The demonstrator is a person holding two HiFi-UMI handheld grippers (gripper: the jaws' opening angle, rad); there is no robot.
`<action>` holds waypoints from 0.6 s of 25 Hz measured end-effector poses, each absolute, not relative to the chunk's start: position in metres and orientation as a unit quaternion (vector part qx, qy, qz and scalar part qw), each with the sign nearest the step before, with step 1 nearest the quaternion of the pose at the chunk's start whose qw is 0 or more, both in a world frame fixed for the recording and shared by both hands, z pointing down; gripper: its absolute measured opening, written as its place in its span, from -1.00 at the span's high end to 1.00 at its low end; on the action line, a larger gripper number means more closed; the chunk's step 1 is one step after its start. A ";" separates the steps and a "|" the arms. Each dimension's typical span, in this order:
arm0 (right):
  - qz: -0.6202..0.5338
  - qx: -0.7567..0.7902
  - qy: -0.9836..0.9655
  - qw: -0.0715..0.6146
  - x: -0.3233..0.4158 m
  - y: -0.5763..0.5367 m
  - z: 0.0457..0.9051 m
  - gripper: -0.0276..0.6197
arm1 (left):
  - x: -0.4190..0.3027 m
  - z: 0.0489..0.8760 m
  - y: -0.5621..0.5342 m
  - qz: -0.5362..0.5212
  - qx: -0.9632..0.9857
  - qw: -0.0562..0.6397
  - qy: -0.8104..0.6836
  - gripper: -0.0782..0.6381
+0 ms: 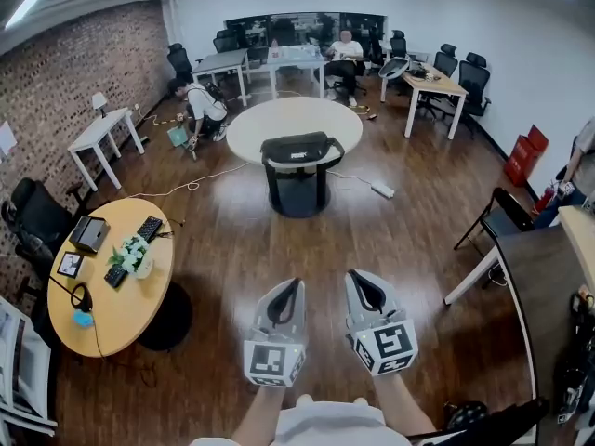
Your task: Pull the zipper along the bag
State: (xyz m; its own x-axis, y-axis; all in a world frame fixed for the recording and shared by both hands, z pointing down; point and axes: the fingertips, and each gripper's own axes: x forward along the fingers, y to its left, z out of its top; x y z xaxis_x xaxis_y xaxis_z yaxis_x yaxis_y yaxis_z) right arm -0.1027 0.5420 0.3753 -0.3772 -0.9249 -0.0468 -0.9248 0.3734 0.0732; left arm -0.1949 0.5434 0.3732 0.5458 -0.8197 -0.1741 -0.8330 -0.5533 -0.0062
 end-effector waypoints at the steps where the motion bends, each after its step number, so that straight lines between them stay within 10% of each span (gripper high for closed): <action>1: -0.045 0.558 -0.829 0.003 -0.108 0.539 0.375 0.95 | -0.201 0.374 0.541 0.075 -0.878 0.044 0.471 0.74; 15: -0.038 0.559 -0.828 0.030 -0.113 0.448 0.403 0.95 | -0.204 0.404 0.438 0.064 -0.879 0.035 0.471 0.74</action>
State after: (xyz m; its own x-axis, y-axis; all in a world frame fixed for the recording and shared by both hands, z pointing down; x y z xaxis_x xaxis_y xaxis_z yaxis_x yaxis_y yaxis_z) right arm -0.1132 0.4480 0.4033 -0.3736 -0.9276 0.0069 -0.9230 0.3725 0.0961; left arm -0.2042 0.4381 0.4039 0.5473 -0.8243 -0.1449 -0.8332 -0.5529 -0.0021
